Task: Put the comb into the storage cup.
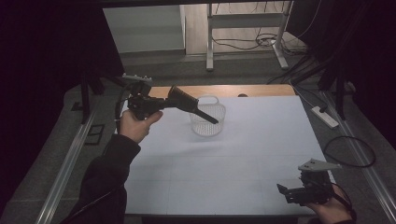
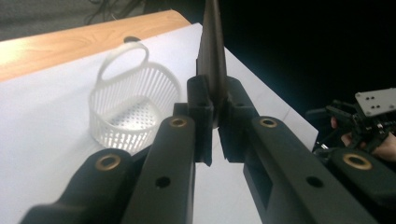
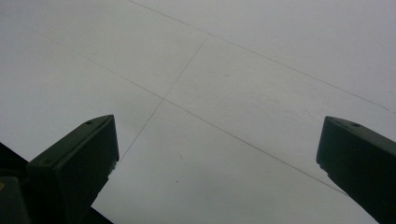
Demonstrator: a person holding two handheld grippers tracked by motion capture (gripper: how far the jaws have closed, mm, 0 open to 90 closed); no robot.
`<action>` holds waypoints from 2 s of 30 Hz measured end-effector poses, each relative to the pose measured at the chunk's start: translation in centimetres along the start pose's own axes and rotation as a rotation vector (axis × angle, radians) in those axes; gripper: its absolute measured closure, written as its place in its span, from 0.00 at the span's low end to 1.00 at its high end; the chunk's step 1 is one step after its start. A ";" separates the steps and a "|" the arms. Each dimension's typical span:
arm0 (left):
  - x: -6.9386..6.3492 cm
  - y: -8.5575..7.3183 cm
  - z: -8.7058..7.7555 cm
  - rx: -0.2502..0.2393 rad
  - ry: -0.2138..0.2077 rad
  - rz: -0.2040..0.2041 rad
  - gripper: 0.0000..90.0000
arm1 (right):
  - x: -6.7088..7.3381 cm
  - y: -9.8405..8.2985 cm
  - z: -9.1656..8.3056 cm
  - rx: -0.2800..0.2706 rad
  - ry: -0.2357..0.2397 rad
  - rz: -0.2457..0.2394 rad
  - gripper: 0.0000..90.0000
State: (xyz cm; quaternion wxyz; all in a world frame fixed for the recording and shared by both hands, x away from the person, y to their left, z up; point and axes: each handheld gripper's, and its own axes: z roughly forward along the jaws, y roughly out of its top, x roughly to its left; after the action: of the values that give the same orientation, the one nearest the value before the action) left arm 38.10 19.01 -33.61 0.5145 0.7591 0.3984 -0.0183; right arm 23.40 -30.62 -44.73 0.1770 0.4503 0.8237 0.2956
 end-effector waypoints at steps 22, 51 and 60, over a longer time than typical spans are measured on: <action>1.9 1.3 0.7 -0.014 0.059 -0.017 0.93 | 0.0 0.0 0.0 0.003 0.006 -0.007 0.00; 3.8 0.2 5.1 0.044 0.084 -0.041 0.93 | 0.2 -0.1 0.0 0.002 0.009 -0.026 0.00; 4.2 -0.1 6.5 0.066 0.091 -0.039 0.93 | 0.2 -0.1 0.0 0.003 0.009 -0.027 0.00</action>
State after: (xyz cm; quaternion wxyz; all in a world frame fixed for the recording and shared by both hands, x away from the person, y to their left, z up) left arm 43.41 16.33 -38.57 0.4700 0.7678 0.4354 -0.0069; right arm 23.22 -30.47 -44.77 0.1767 0.4381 0.8309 0.2941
